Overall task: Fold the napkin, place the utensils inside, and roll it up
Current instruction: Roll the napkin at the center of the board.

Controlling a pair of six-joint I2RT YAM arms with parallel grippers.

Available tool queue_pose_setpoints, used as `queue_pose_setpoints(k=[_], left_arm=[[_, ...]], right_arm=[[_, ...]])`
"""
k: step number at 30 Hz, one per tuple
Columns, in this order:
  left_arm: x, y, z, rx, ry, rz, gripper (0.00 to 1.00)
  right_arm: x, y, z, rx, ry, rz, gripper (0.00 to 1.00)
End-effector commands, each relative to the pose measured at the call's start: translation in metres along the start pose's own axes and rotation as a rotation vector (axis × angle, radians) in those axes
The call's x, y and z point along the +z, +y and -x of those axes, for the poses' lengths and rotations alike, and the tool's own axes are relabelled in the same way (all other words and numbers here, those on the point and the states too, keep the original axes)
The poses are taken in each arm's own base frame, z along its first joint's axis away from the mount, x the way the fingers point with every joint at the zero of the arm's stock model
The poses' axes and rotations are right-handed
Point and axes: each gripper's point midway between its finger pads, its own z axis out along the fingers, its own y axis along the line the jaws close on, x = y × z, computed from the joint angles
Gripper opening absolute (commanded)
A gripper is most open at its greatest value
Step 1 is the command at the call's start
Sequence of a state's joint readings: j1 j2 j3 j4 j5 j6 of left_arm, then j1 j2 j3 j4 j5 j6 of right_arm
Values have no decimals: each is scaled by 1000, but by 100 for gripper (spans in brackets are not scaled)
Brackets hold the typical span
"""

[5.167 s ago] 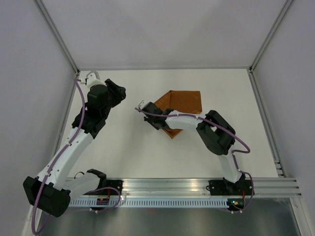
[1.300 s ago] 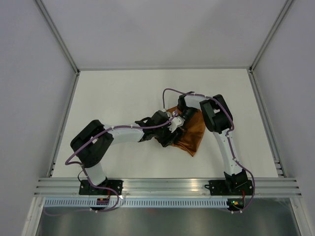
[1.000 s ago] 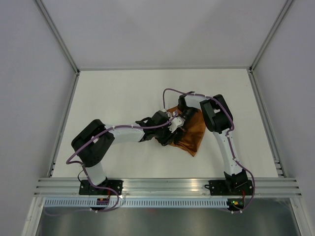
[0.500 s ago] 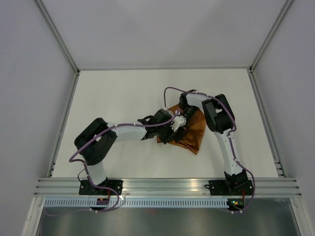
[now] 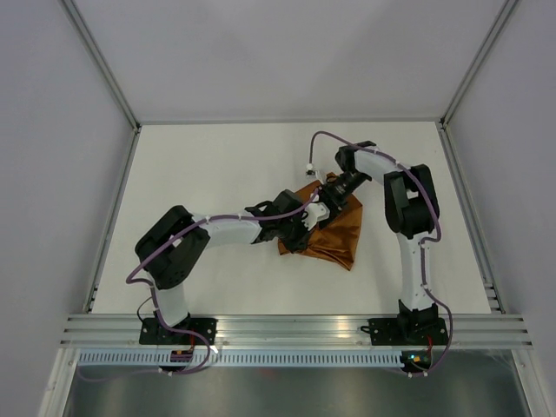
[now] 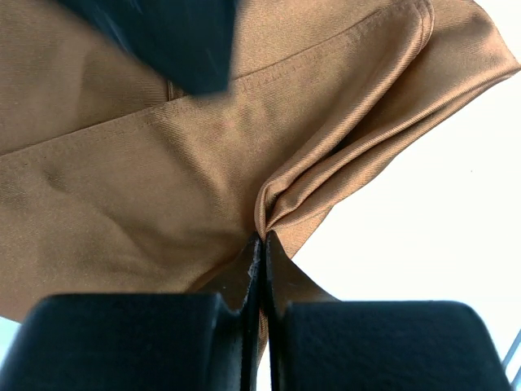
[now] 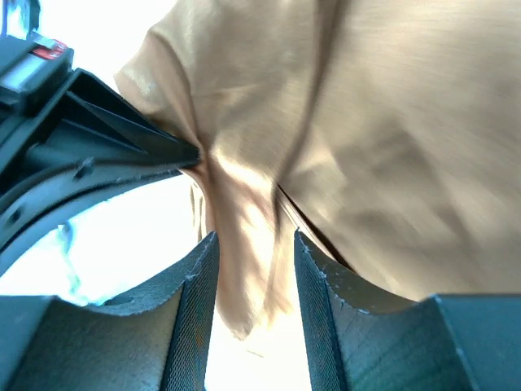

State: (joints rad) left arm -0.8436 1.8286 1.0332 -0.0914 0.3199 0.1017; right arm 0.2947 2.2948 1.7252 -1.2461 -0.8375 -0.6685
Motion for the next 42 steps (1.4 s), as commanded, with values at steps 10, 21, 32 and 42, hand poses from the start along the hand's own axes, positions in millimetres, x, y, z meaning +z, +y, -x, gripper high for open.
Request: queue_pose_setpoints(k=[10,21,32,42], left_arm=[[5,-12,-33,-121,152,-89,2],[7,-14,-31,-160,153,-134,2],[11,-13,-33,-170,166,-146,2],[12,-13,-33,-173,175,-150,2]], right_arm=[[-85,13,19,-297,-319,-385,53],[-68,34,-23,-550,-410,-487,54],[-40,55,-36,-742,-419,-578,60],[0,69,-40,-820,-344,-545,60]])
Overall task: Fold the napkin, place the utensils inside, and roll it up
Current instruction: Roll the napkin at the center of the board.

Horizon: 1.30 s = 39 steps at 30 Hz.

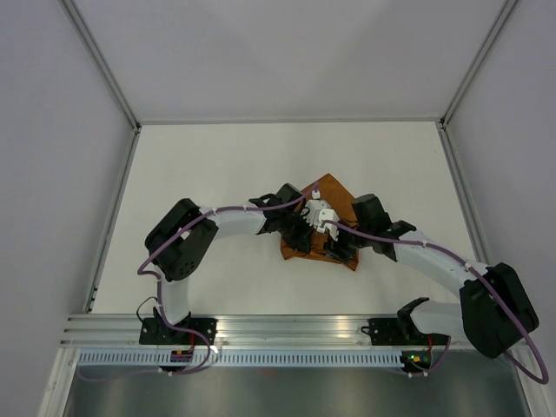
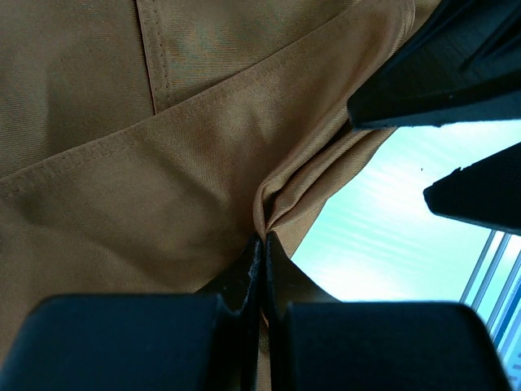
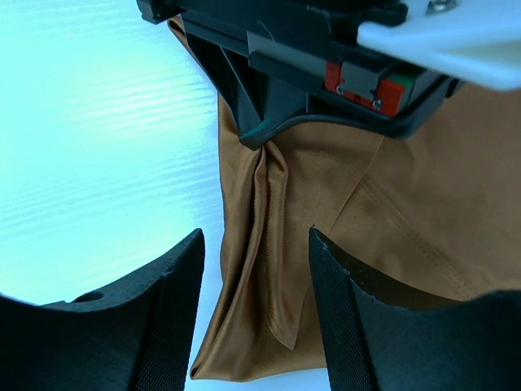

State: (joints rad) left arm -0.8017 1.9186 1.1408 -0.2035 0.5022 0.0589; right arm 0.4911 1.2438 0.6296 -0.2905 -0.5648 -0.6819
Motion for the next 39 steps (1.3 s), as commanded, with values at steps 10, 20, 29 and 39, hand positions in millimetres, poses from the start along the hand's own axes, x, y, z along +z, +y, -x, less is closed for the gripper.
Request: queue_pose_setpoints(k=[10,20,29,39], left_arm=[[8,5,-34,-82,119,16,2],[10,6,-33,-84,122,13,2],[9,5,-34,-99,125,1,2],[5,6,-31,-182,98,-35,22]], right_arm=[[24,1,-9,-84,38,-2,60],[31,2,-19,-79,75,-13,50],[32,7,-31,-62,110,1,29],[31,13,-37,-19,137,34,4]])
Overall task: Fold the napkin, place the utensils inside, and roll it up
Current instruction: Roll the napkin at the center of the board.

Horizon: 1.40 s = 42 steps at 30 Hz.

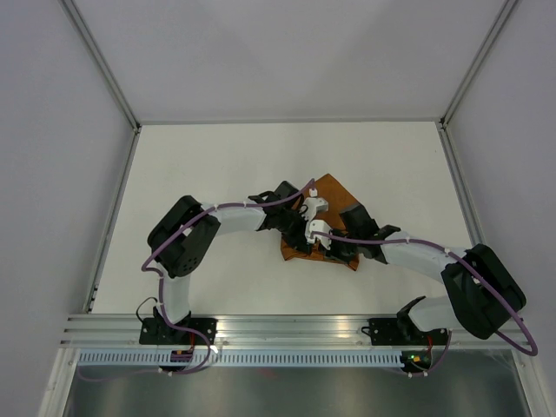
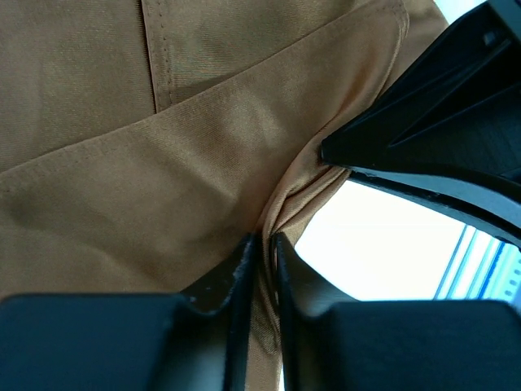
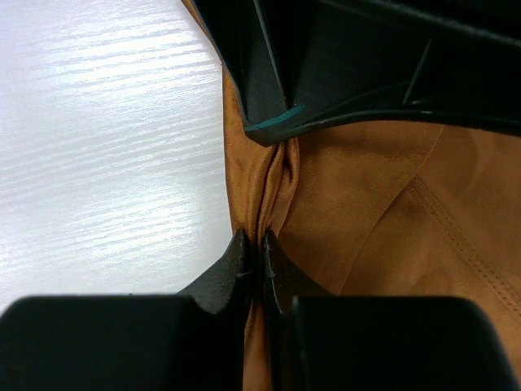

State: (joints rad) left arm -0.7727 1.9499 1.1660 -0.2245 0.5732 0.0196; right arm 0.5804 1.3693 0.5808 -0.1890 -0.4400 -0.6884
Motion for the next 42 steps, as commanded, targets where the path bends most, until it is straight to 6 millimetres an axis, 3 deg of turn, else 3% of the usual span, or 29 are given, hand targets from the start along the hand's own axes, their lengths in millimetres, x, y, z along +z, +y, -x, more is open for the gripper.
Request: queue_pose_setpoints(k=[1,8,15,16,23,30,36,39,42], left_arm=[[4,8,-31,-121,82,20,24],[-3,7,-24,-168,33,-6,39],[-8,10,-20,-218,-29,-20,44],[-9,10,-19,-220,-39,-26,45],[-15,12,-10,-193,-101,-2,51],[-36,17,16,-92,-254,85,55],[-66,21,45,32,-377,250,60],[-68,16,53,112,-387,311,62],[-55,4,53,186,-363,335,63]], right_arm=[[0,5,-4,22,16,38,3],[-3,-1,-10,141,18,130,1],[-2,-6,-22,306,18,290,0],[1,-2,-32,343,44,327,0],[7,-1,-35,439,85,480,0],[7,3,-41,525,141,614,0],[8,2,-51,585,188,668,0],[11,-1,-56,620,201,682,1],[12,-4,-58,653,208,701,0]])
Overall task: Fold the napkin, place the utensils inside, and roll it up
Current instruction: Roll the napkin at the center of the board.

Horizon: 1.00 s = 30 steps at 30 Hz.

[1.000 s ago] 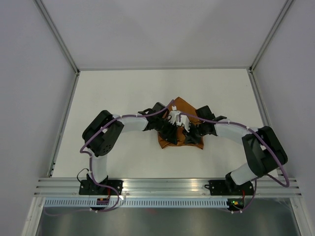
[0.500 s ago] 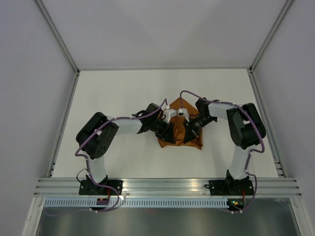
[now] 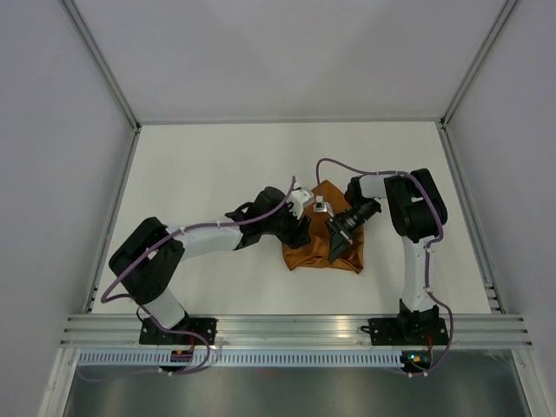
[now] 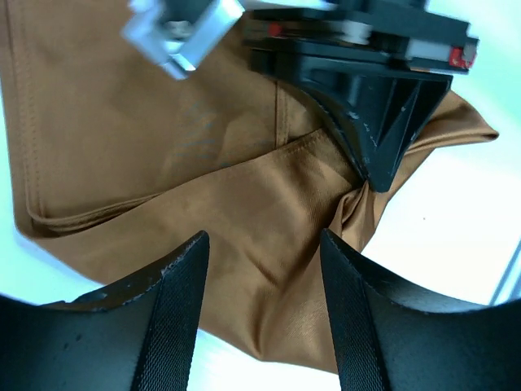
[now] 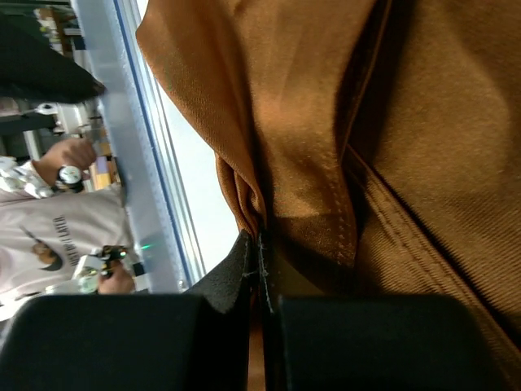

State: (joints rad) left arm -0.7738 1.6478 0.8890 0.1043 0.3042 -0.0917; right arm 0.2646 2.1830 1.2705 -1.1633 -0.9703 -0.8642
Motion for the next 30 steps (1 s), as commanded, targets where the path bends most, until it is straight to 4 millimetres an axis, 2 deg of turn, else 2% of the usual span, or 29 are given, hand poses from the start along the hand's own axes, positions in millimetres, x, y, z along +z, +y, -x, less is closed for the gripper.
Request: queue_pose_setpoints(k=[1,3,4,6,7,8,10,11,13,14,15,18,19,25,30], left_arm=[[9,-15,16,212,-47,78,63],[16,-16,14,287,-39,141,63],[19,-31,11,332,-38,126,63],[22,-32,14,408,-79,186,63],[24,-38,14,432,-101,179,63],[25,-44,7,455,-101,171,63],[28,-48,10,491,-143,182,65],[29,-51,3,510,-141,182,65],[29,-57,11,562,-210,194,66],[28,-63,4,590,-217,190,66],[25,-64,12,627,-259,213,67],[26,-71,3,703,-265,206,67],[24,-73,10,713,-303,228,67],[29,-100,3,797,-316,202,66],[37,-102,-8,848,-275,199,66]], right_arm=[[-2,-44,-16,-91,106,-92,0],[-2,-45,-16,-77,111,-89,0],[-2,-48,-16,-65,113,-89,1],[-3,-50,-15,-48,111,-84,1],[-2,-52,-14,-37,112,-79,0],[-2,-53,-14,-32,112,-78,0],[-1,-56,-15,-11,114,-77,0],[-1,-58,-15,-8,116,-79,0],[1,-60,-16,4,118,-77,1],[1,-60,-16,8,119,-75,1],[2,-61,-16,11,119,-75,0],[2,-62,-16,17,120,-76,0],[2,-62,-16,21,121,-75,1],[3,-62,-18,33,129,-63,1],[4,-63,-18,38,129,-60,0]])
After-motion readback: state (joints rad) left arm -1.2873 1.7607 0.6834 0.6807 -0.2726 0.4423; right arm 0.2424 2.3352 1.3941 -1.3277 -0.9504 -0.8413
